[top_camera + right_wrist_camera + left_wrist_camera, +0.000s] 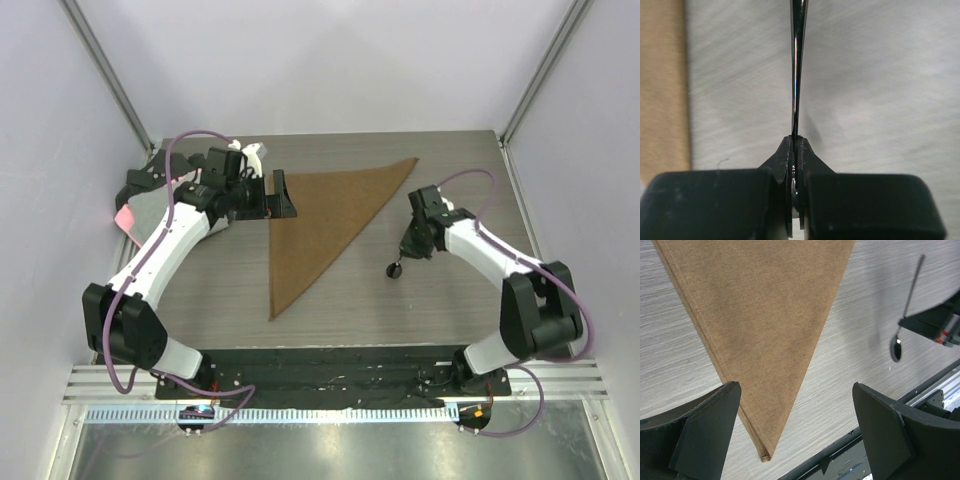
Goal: Fold the napkin, place the utensils inside, and roll it up
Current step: Grab a utensil with the right arm, then place the utensil onto the napkin
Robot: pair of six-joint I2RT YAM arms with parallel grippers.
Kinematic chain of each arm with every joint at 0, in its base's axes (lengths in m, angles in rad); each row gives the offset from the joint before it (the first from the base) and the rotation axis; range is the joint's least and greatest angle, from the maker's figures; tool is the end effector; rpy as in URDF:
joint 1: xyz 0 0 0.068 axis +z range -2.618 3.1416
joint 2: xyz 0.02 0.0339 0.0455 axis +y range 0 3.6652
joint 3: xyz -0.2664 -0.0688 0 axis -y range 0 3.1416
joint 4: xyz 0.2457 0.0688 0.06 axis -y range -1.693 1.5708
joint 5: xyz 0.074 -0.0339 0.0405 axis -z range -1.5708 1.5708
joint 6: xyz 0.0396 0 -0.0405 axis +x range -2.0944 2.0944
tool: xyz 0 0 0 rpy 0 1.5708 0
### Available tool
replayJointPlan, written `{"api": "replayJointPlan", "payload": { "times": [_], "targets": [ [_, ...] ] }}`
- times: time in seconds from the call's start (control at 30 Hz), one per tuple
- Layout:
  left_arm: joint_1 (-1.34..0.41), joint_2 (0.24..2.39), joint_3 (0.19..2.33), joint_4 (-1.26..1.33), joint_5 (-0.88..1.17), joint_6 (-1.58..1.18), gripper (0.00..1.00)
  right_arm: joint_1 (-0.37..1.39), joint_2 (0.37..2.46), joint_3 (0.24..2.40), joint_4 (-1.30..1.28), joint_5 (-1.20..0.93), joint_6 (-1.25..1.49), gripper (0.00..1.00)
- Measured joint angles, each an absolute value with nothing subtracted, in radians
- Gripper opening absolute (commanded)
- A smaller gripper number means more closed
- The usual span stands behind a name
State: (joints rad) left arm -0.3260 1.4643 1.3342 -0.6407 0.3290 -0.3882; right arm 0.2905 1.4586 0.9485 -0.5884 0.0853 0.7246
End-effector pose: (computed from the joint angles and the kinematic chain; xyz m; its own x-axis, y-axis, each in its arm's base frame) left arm 0.3019 -0.1156 0.3283 -0.8087 -0.1047 -0.5788 0.2339 0.8456 -0.4799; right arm 0.2745 0.0785 0.2096 -0.8034 0.4491 -0.3909 0.3797 0.8922 0.2447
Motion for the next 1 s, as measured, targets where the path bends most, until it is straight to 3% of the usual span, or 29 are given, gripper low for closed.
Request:
{"api": "replayJointPlan", "payload": {
  "times": [0.47,1.0],
  "targets": [
    [-0.326,1.462,1.334,-0.641,0.314,-0.387,1.0,0.505,1.92,1.414,-0.473,0.164,0.847,0.01],
    [-0.326,1.461,1.334,-0.64,0.315,-0.388,1.0,0.542,2.064,1.518,-0.471,0.218,0.998,0.01]
  ]
}}
